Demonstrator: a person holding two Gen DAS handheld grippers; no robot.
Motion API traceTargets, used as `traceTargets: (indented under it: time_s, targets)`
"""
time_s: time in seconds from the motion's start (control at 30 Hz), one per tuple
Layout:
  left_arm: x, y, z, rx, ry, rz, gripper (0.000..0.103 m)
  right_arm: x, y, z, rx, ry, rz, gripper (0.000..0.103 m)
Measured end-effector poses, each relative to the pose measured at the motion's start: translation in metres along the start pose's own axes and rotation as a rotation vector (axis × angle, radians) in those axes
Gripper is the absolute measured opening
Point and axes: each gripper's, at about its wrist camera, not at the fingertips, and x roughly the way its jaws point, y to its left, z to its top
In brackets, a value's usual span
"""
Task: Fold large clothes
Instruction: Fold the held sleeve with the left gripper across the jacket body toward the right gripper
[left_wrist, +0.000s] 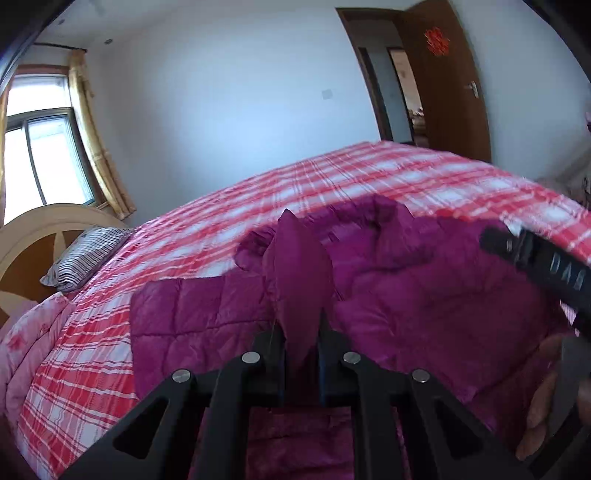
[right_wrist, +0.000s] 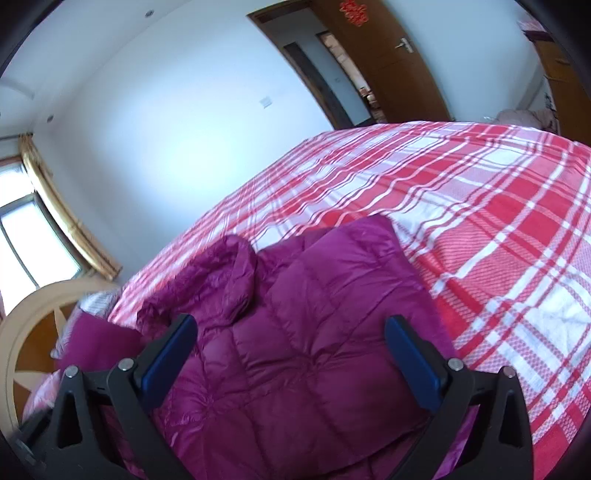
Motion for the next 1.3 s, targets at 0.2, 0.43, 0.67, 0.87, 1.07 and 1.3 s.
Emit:
traceTargets:
  time_s: [0.2,0.43,0.67,0.87,1.07,1.3]
  targets:
    - [-0.009,-0.02,-0.002,0.051,-0.02,-0.038,0.045,-0.012,-0.02,0.005,0.096,-0.071,-0.002,0.103]
    - [-0.05,-0.014,0.009,0.052,-0.133,-0.033,0.084,-0.014,-0.032,0.008,0.155,-0.09,-0.022,0.103]
    - [-0.019,0.077,0.014,-0.019,-0.098,0.182,0.084,-0.025,-0.021,0.01,0.079,-0.126,-0.054,0.103]
    - [0.063,0.168,0.008,-0.184,0.101,0.336,0.084,-0.024,0.062,0.016,-0.231,-0.021,-0.023,0.101]
    - [0.093,0.142,-0.017,-0.133,0.198,0.273,0.084,0.034,0.128,-0.016,-0.433,0.283,0.036,0.077]
    - [0.101,0.121,-0.032,-0.06,0.235,0.266,0.084,0.063,0.101,-0.055,-0.483,0.378,-0.116,0.08]
